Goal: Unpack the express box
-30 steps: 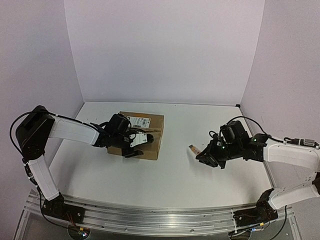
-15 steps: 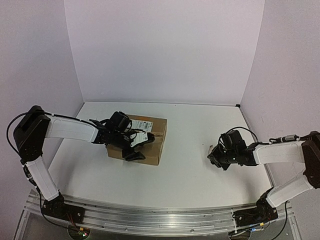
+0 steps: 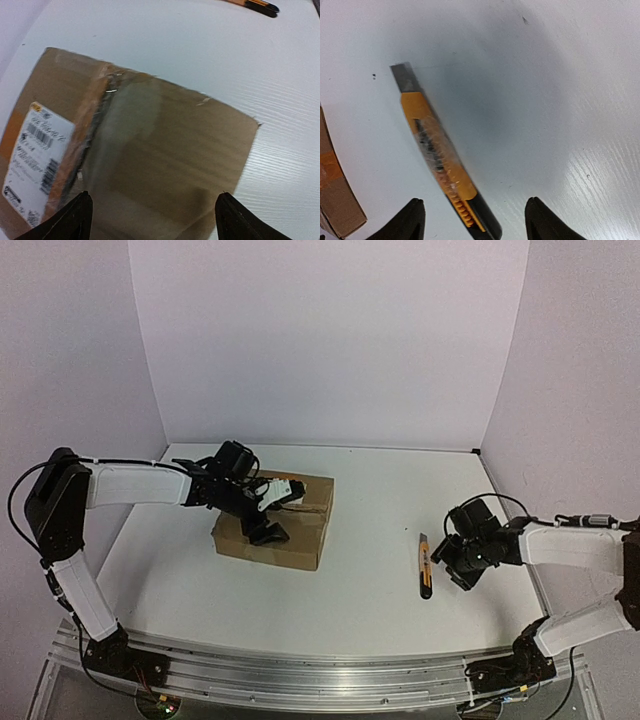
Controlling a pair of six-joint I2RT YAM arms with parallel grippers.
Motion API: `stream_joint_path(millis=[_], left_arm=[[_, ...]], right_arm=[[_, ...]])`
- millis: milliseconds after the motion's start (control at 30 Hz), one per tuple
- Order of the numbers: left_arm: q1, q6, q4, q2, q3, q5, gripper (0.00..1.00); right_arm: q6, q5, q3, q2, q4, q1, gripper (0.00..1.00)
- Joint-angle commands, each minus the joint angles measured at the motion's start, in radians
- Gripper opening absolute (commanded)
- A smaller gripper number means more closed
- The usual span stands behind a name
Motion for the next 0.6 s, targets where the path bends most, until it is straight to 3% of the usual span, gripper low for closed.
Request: stream_joint_path(millis=[0,33,100,267,433,567], left_arm=[[0.110,0.145,0.043,-0.003,0.099,-0.165,0.89],[0.133,0.186,0.051,0.013,0.117,-0.194,0.89],[0.161,0.271,0.089,0.049,0.143,-0.237,0.89],[0.171,0.477,0.182,0.088,0.128,-0.230,0.92],[0.142,0.545,0.206,0.132,0.145,-0.221,0.93],[0.130,0.558,0.227,0.152,0.149,-0.232,0.93]], right_arm=[[-0.220,0.068,0.246,0.022,-0.174,-0.001,0.83],[-0.274,0.061,0.310,0.055,-0.181,-0.001,0.92],[-0.374,0.024,0.446,0.144,-0.189,0.000,0.98],[-0.486,-0.117,0.753,0.417,-0.161,0.004,0.98],[-0.567,-0.208,1.021,0.673,-0.053,0.003,0.98],[-0.639,-0.323,1.330,0.917,-0.003,0.004,0.98]])
